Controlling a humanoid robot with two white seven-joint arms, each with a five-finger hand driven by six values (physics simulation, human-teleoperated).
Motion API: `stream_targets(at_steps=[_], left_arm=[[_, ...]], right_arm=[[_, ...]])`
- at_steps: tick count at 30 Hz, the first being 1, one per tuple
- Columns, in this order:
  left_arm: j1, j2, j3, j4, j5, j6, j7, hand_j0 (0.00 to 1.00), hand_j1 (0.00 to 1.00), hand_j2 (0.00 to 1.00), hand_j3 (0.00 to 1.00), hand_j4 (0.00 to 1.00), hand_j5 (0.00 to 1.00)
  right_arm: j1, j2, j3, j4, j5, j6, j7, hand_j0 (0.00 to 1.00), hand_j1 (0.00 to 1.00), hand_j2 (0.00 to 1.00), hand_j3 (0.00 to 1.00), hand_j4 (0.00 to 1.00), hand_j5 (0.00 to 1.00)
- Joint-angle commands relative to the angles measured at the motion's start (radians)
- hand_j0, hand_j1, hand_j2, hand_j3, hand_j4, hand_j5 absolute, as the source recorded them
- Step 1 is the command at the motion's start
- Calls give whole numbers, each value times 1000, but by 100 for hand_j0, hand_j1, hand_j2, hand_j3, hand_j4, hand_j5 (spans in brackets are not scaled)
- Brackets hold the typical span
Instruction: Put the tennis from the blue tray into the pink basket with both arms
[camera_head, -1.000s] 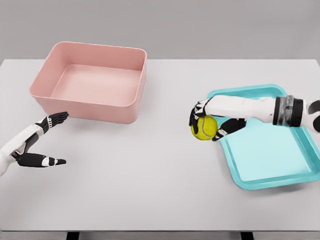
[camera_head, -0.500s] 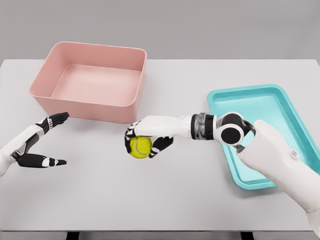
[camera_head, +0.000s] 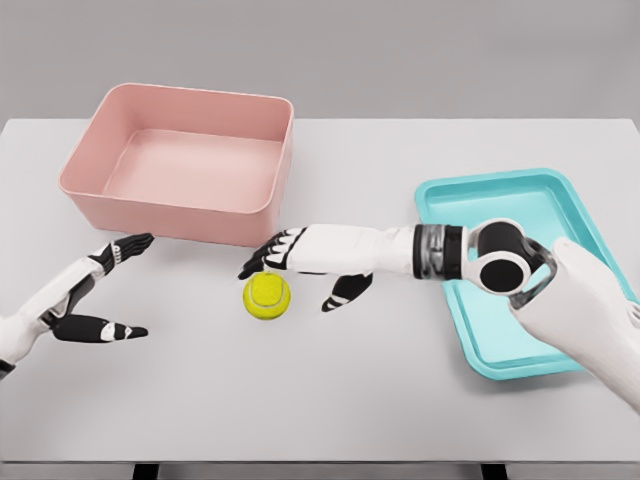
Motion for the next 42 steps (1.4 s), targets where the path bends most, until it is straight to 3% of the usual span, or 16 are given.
stream_targets(at_steps=[1, 3, 9, 11, 13, 15, 19, 22, 26, 28, 31, 42], left_arm=[[0, -4, 0, -1, -18, 0, 0, 100, 100, 100, 100, 100, 100], [0, -25, 0, 1, -44, 0, 0, 100, 100, 100, 100, 100, 100], [2, -36, -8, -2, -95, 0, -1, 100, 100, 100, 100, 100, 100], [-6, -59, 0, -2, -115, 0, -1, 100, 100, 100, 100, 100, 100], [-9, -68, 1, -5, -123, 0, -1, 100, 100, 100, 100, 100, 100], [-9, -70, 1, -13, -123, 0, 0, 100, 100, 100, 100, 100, 100], [-14, -82, 1, -48, -146, 0, 0, 100, 100, 100, 100, 100, 100], [-15, -90, 3, -65, -158, 0, 0, 100, 100, 100, 100, 100, 100], [-35, -111, 0, -80, -175, 0, 0, 100, 100, 100, 100, 100, 100], [-40, -136, -2, -80, -179, 0, 0, 100, 100, 100, 100, 100, 100], [-52, -172, -5, -80, -198, 0, 0, 100, 100, 100, 100, 100, 100], [-49, -243, -23, -87, -192, 0, -1, 100, 100, 100, 100, 100, 100]], right_arm=[[3, -50, -65, -27, -9, -17, 0, 100, 100, 100, 100, 100, 100], [25, -95, -103, -32, -22, -46, 0, 100, 100, 100, 100, 100, 100], [107, -314, -333, -13, -190, -174, 0, 100, 100, 100, 100, 100, 100], [138, -337, -386, -12, -212, -188, 0, 100, 100, 100, 100, 100, 100], [239, -334, -537, -13, -216, -195, 0, 100, 100, 100, 100, 100, 100], [305, -337, -616, -18, -216, -197, 0, 100, 100, 100, 100, 100, 100], [348, -348, -646, -19, -227, -195, 0, 100, 100, 100, 100, 100, 100], [364, -362, -653, -21, -335, -208, 0, 100, 100, 100, 100, 100, 100], [368, -363, -685, -21, -336, -215, 0, 100, 100, 100, 100, 100, 100], [425, -363, -777, -30, -336, -218, 0, 100, 100, 100, 100, 100, 100], [502, -366, -780, -79, -336, -240, 0, 100, 100, 100, 100, 100, 100], [508, -388, -782, -79, -341, -240, 0, 100, 100, 100, 100, 100, 100]])
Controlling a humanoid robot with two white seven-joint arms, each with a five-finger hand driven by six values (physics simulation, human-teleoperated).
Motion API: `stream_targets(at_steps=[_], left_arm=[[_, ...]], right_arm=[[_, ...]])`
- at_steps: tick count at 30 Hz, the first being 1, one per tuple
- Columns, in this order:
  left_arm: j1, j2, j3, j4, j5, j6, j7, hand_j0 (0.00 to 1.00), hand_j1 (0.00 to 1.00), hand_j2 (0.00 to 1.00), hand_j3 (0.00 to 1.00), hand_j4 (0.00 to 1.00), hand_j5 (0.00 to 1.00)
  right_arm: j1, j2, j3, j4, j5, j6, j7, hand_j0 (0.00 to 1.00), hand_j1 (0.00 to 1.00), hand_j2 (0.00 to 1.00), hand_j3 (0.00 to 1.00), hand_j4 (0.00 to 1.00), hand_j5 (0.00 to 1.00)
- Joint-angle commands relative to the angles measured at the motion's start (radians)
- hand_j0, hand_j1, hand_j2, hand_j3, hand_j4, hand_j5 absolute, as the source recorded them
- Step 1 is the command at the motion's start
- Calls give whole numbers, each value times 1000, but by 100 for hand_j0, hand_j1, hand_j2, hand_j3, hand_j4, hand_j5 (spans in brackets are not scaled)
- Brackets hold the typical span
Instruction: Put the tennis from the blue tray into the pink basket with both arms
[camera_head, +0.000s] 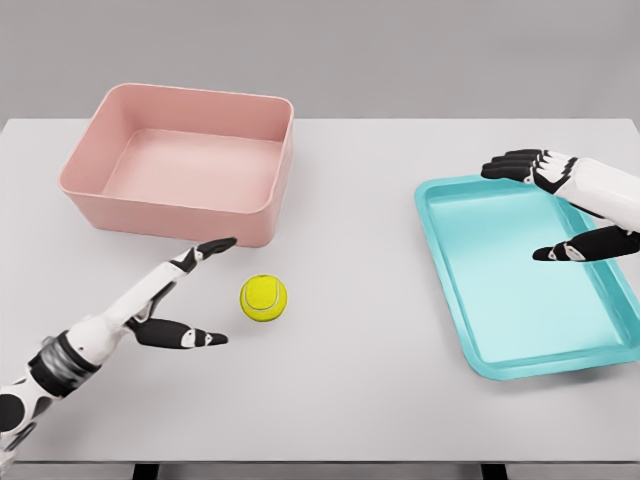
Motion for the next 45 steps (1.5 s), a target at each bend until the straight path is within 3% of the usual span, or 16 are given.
stream_targets(at_steps=[1, 19, 25, 27, 45], left_arm=[[0, -9, -7, -1, 15, 0, 1, 100, 100, 100, 100, 100, 100], [-15, -107, -20, 14, 3, 0, 3, 100, 100, 100, 100, 100, 100], [-15, -132, -20, 31, 3, 87, 7, 100, 100, 100, 100, 100, 100], [-15, -132, -20, 34, 3, 120, 7, 100, 100, 100, 100, 100, 100], [-32, -179, -18, 74, -99, 157, 10, 100, 100, 100, 100, 100, 100]], right_arm=[[2, 2, 5, -2, -9, 3, 0, 100, 100, 100, 100, 100, 100], [12, -4, 7, -1, -9, 9, 0, 100, 100, 100, 100, 100, 100], [15, -3, 8, -2, -9, 7, 0, 100, 100, 100, 100, 100, 100], [54, -3, 8, -2, -7, 3, 0, 100, 100, 100, 100, 100, 100], [49, 2, 8, -2, -9, 6, 0, 100, 100, 100, 100, 100, 100]])
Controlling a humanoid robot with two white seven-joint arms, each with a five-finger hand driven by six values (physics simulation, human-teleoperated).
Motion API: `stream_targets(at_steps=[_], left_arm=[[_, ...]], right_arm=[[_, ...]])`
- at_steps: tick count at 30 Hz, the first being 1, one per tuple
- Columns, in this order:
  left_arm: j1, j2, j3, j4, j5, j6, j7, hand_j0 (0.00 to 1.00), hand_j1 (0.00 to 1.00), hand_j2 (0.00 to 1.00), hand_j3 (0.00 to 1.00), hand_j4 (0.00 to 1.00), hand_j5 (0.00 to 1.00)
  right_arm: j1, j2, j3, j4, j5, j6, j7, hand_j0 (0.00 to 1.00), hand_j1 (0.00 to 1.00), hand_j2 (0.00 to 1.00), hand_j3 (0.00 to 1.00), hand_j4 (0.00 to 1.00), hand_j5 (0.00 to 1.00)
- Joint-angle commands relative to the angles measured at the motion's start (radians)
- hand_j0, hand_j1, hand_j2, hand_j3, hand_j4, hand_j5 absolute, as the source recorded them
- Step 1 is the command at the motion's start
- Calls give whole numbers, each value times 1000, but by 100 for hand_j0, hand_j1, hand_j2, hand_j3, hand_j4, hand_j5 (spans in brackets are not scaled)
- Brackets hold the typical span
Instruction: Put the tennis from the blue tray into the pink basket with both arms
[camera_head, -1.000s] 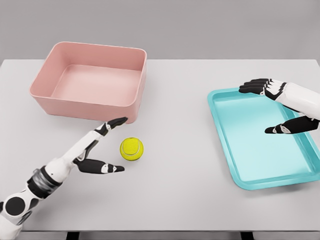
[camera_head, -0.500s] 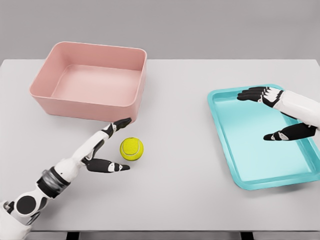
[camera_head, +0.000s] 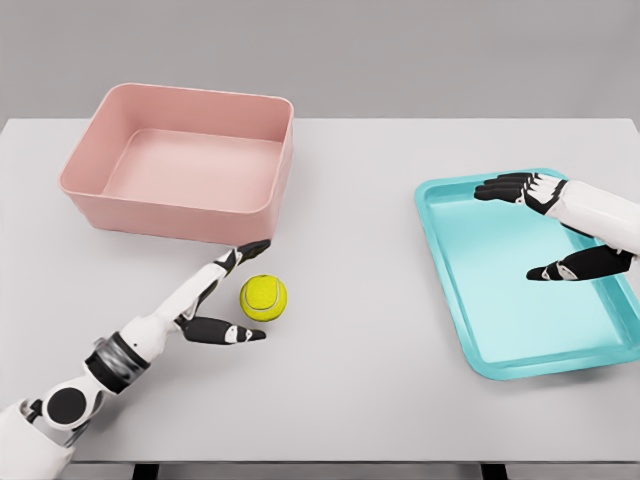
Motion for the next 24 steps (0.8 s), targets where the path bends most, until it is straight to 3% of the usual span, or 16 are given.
stream_targets(at_steps=[1, 22, 24], left_arm=[[2, -8, 0, 7, -4, 2, 0, 100, 100, 100, 100, 100, 100], [-11, -34, 0, 22, -36, 36, 0, 91, 91, 91, 91, 91, 91], [-11, -35, 0, 24, -36, 34, 2, 85, 85, 85, 85, 85, 85]], right_arm=[[0, 1, 0, -1, -9, 4, 0, 100, 100, 100, 100, 100, 100], [3, 2, 2, 1, -9, 6, 0, 100, 100, 100, 100, 100, 100], [3, 2, 0, 1, -9, 4, 0, 100, 100, 100, 100, 100, 100]])
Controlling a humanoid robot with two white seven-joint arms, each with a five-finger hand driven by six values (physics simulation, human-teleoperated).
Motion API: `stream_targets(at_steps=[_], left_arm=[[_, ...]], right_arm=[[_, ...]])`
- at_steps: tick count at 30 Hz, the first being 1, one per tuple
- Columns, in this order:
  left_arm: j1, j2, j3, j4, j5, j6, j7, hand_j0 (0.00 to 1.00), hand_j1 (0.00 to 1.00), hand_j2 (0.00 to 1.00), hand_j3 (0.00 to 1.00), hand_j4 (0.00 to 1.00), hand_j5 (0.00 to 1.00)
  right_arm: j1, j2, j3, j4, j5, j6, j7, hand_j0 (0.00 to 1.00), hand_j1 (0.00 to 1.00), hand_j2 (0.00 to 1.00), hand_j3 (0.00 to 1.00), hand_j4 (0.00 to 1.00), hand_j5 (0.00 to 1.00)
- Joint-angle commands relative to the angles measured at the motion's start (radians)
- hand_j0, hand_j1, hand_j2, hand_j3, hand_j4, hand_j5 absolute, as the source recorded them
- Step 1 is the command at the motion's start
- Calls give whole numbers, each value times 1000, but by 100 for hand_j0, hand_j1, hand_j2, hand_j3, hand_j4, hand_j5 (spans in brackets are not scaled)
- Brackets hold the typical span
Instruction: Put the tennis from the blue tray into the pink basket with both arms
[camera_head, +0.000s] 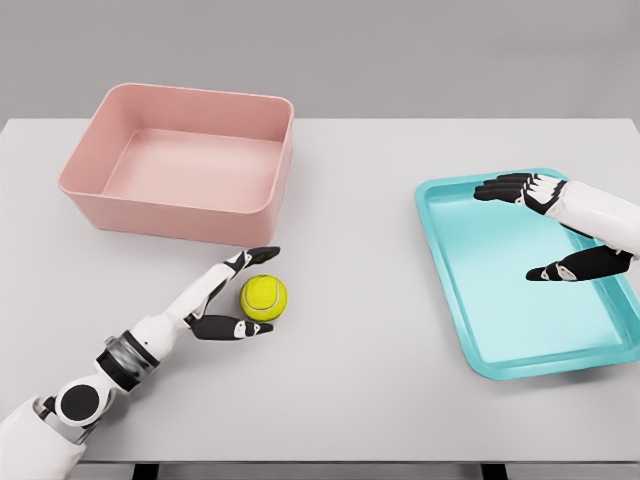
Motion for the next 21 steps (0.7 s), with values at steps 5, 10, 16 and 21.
stream_targets(at_steps=[5, 10, 16, 21], left_arm=[[2, 1, 0, 1, -8, 1, 1, 74, 74, 74, 74, 74, 74], [3, 1, 0, -1, -6, -1, 1, 66, 66, 66, 66, 66, 66], [5, 1, 2, -2, -6, -1, 7, 60, 60, 60, 60, 60, 60], [5, 4, 3, -14, -3, -4, 6, 58, 58, 58, 58, 58, 58]], right_arm=[[0, -1, 0, -1, -8, 2, 0, 100, 100, 100, 100, 100, 100], [0, -1, 1, 0, -6, 2, 0, 100, 100, 100, 100, 100, 100], [0, -1, 1, 0, -6, 4, 0, 100, 100, 100, 100, 100, 100], [-2, -1, 0, 0, -6, 8, 0, 100, 100, 100, 100, 100, 100]])
